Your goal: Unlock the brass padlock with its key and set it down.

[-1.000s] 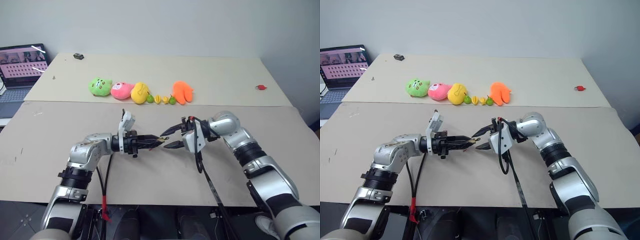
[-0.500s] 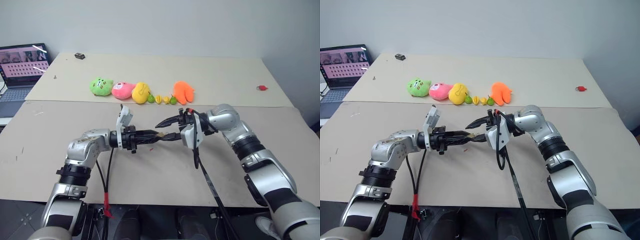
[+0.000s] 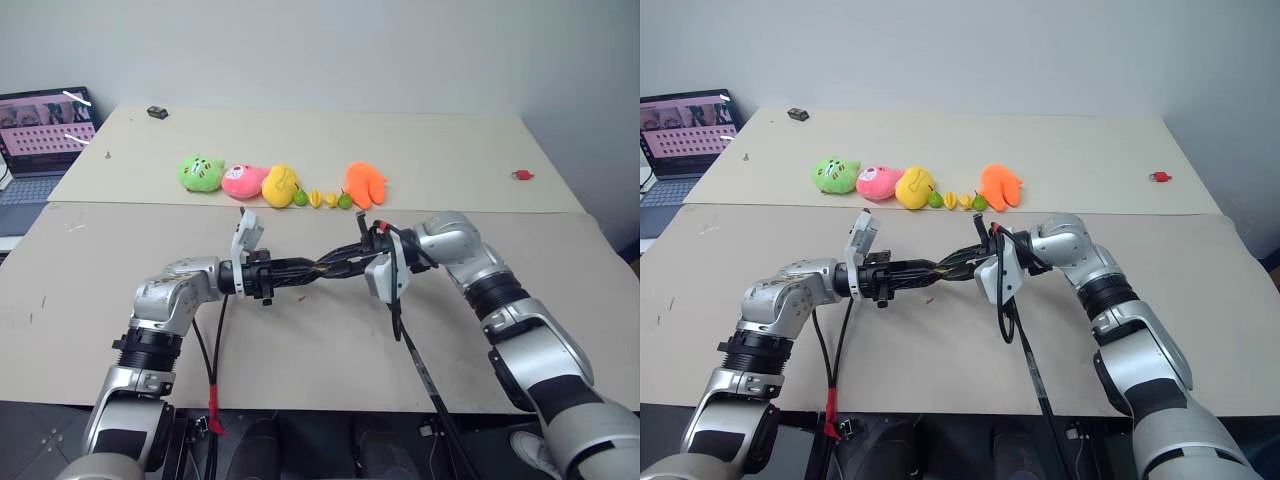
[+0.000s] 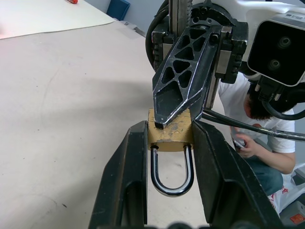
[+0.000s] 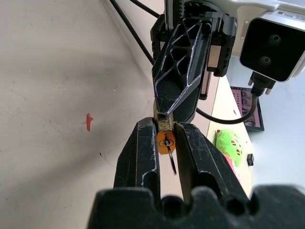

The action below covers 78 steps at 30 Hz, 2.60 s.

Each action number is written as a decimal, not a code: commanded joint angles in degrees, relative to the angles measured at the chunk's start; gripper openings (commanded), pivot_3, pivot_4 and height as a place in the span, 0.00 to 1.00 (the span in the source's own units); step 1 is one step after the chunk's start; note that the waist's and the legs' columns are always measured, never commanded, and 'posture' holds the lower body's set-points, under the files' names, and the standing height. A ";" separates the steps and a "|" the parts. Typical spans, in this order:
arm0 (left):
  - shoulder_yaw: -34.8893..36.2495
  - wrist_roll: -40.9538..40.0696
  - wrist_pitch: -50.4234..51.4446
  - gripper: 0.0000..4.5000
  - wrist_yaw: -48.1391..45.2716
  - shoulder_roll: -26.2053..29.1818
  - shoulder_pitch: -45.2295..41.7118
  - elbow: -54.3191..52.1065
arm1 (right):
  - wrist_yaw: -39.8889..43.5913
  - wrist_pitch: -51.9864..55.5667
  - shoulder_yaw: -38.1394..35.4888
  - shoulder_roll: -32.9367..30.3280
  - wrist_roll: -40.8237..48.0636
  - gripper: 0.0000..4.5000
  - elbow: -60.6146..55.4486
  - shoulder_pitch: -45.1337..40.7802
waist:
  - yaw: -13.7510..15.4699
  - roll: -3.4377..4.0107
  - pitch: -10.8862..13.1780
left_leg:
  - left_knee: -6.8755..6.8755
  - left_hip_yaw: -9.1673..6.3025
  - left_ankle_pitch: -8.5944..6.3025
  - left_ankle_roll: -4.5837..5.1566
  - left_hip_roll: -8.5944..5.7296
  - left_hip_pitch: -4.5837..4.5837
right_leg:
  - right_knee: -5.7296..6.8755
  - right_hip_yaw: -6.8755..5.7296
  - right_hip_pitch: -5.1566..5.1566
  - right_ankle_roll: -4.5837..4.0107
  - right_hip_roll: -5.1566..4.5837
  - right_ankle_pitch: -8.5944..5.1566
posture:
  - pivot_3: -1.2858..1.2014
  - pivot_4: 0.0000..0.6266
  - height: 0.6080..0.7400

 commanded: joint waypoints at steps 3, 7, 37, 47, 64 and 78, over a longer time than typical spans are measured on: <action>-1.31 0.13 0.18 0.19 -0.44 -0.05 0.00 -1.02 | -2.32 -1.22 -1.87 0.13 1.99 0.03 -1.14 -2.95 | 0.01 0.00 0.00 | 0.00 0.00 0.00 0.00 0.00 0.00 | 0.00 0.00 0.00 0.00 0.00 0.00 | 0.52 0.24 0.86; -1.43 0.05 0.37 0.19 -0.37 -0.15 0.21 -1.31 | -2.71 -1.48 -1.96 0.22 1.79 0.03 -1.19 -2.80 | 0.01 0.00 0.00 | 0.00 0.00 0.00 0.00 0.00 0.00 | 0.00 0.00 0.00 0.00 0.00 0.00 | 0.52 0.24 0.86; 5.15 0.28 -7.23 0.83 9.13 0.70 6.85 -8.65 | -13.76 -1.90 -3.47 -5.88 -7.67 0.03 7.47 -3.95 | 0.07 -0.01 0.01 | -0.01 0.02 0.00 0.00 -0.01 0.02 | -0.03 0.02 0.02 -0.01 -0.03 0.00 | 0.52 0.24 0.86; 6.68 -2.99 -5.98 0.28 10.63 -0.86 6.99 -9.52 | -17.10 -2.53 -2.69 -5.79 -9.84 0.03 8.87 -4.24 | -0.03 -0.01 0.01 | -0.09 0.04 0.00 0.00 -0.01 0.08 | -0.03 0.03 0.03 -0.03 -0.03 0.01 | 0.52 0.24 0.86; 3.61 -1.29 -6.63 0.00 10.90 -4.35 -2.74 -1.53 | -17.49 -3.04 -2.64 -4.47 -8.52 0.03 3.49 -5.46 | -0.05 -0.02 0.01 | -0.09 0.03 0.00 0.00 -0.02 0.07 | -0.03 0.04 0.03 -0.02 -0.02 0.01 | 0.52 0.24 0.86; 4.13 -1.36 -6.17 0.00 10.55 -4.40 -3.85 0.67 | -18.57 -2.46 -3.45 -4.68 -8.80 0.03 2.76 -6.80 | -0.02 -0.02 0.01 | -0.09 0.03 0.00 0.00 -0.02 0.06 | -0.03 0.04 0.02 -0.02 -0.02 0.01 | 0.52 0.24 0.86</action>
